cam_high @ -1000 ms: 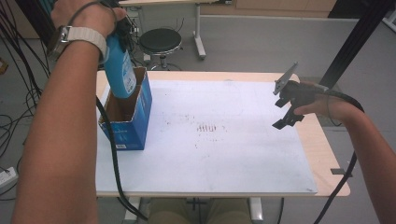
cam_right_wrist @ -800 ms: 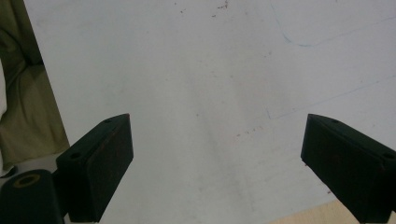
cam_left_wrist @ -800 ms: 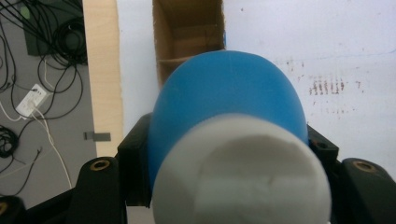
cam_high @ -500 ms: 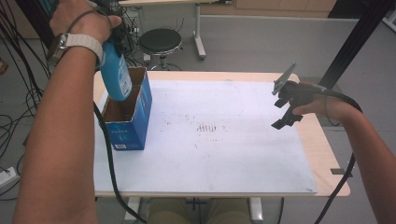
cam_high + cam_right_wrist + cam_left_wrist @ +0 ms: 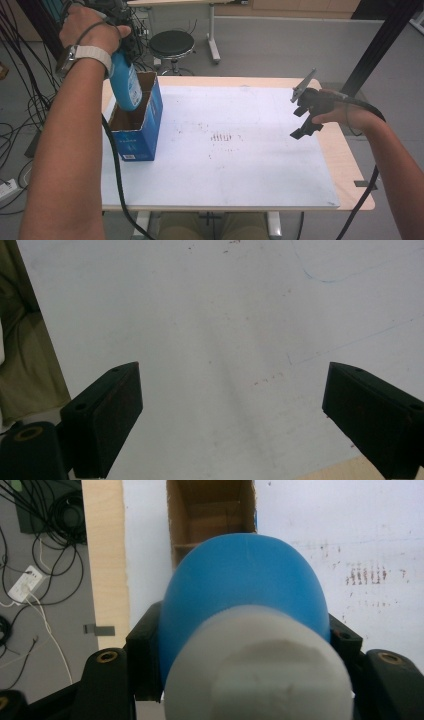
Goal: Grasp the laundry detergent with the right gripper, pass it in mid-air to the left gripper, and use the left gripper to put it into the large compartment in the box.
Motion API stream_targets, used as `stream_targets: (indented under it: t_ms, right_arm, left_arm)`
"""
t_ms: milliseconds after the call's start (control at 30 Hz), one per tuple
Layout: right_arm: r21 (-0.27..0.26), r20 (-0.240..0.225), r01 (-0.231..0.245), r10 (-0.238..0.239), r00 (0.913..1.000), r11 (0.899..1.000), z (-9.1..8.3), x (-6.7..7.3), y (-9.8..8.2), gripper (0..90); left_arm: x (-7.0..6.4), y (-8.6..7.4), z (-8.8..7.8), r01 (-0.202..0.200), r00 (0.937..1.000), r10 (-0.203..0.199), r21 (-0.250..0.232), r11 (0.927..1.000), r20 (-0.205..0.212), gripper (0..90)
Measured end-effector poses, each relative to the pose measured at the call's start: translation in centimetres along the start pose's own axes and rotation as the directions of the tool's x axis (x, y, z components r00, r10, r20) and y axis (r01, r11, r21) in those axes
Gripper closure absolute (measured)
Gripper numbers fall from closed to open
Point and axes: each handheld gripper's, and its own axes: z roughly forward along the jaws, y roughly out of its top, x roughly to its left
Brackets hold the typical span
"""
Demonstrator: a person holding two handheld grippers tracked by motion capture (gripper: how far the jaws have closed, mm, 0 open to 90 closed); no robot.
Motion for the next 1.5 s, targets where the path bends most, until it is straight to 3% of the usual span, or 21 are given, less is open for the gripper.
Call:
stream_targets:
  t_ms: [667,1500]
  right_arm:
    - [-0.002,-0.005,-0.007,0.007,1.0000,1.000,0.2,0.0,-0.1,9.0]
    - [0.016,-0.026,-0.020,0.021,0.9994,1.000,1.7,-0.2,0.2,8.9]
  left_arm:
    - [0.1,-0.3,3.3,-0.030,0.9995,0.030,0.027,0.9992,-0.009,37.2]
    - [0.7,-1.5,8.2,-0.065,0.9976,0.065,0.009,0.9978,-0.021,37.3]
